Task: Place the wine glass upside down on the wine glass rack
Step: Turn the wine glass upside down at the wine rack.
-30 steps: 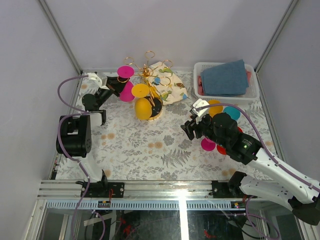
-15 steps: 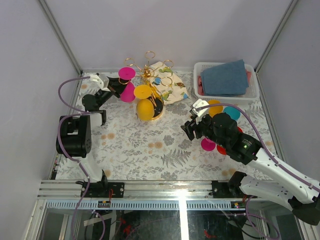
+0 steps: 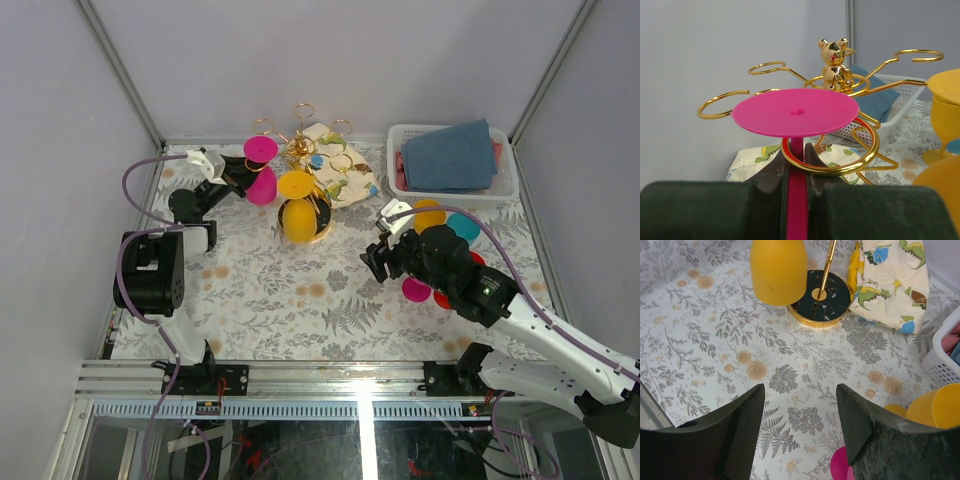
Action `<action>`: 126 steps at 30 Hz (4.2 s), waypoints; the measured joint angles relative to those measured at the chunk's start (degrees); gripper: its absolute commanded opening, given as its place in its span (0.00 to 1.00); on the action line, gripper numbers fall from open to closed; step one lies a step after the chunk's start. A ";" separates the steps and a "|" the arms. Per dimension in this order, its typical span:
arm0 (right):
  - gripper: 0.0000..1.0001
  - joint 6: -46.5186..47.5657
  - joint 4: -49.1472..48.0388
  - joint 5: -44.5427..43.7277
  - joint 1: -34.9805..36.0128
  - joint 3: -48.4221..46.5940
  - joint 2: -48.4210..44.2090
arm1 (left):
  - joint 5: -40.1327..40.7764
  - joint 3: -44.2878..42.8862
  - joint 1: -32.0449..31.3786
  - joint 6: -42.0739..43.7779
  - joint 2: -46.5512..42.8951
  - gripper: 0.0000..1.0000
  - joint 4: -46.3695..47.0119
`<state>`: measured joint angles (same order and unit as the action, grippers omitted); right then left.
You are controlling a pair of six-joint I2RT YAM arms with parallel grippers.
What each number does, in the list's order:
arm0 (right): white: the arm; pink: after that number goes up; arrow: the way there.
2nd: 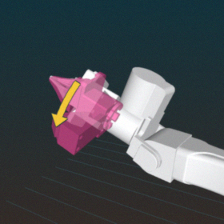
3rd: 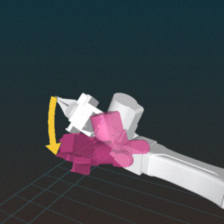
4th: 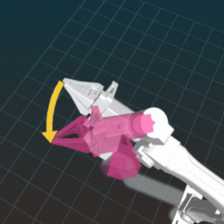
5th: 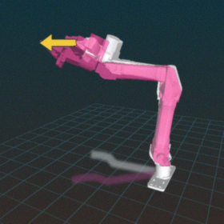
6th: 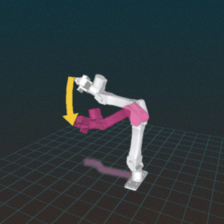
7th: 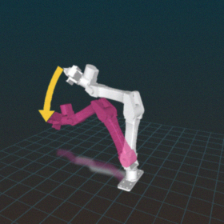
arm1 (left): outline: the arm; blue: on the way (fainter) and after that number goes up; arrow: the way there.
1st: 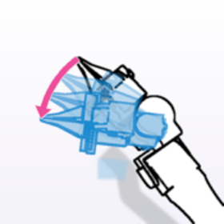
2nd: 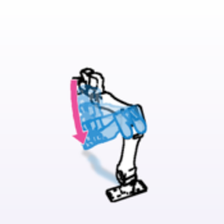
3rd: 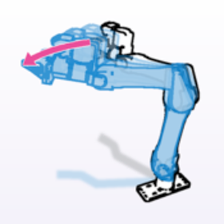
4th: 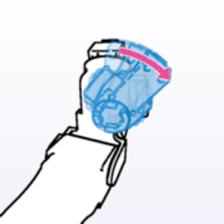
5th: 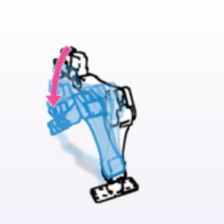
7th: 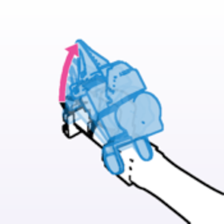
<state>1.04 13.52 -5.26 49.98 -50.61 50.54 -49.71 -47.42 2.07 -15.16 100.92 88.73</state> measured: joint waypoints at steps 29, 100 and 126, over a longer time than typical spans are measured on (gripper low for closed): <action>0.67 0.02 1.51 0.42 0.00 -2.05 3.06 | 3.76 2.38 -2.54 -5.46 -1.27 0.00 0.09; 0.68 0.00 1.70 1.99 0.00 -2.80 5.99 | 4.48 15.69 -2.84 -2.93 -14.34 0.00 -0.37; 0.69 -1.79 3.58 3.26 0.00 -3.02 5.09 | -2.47 14.73 -4.70 1.29 -14.91 0.00 -0.39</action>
<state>-0.75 17.10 -2.00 49.98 -53.63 55.64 -52.18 -32.69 -2.63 -13.87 86.02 88.33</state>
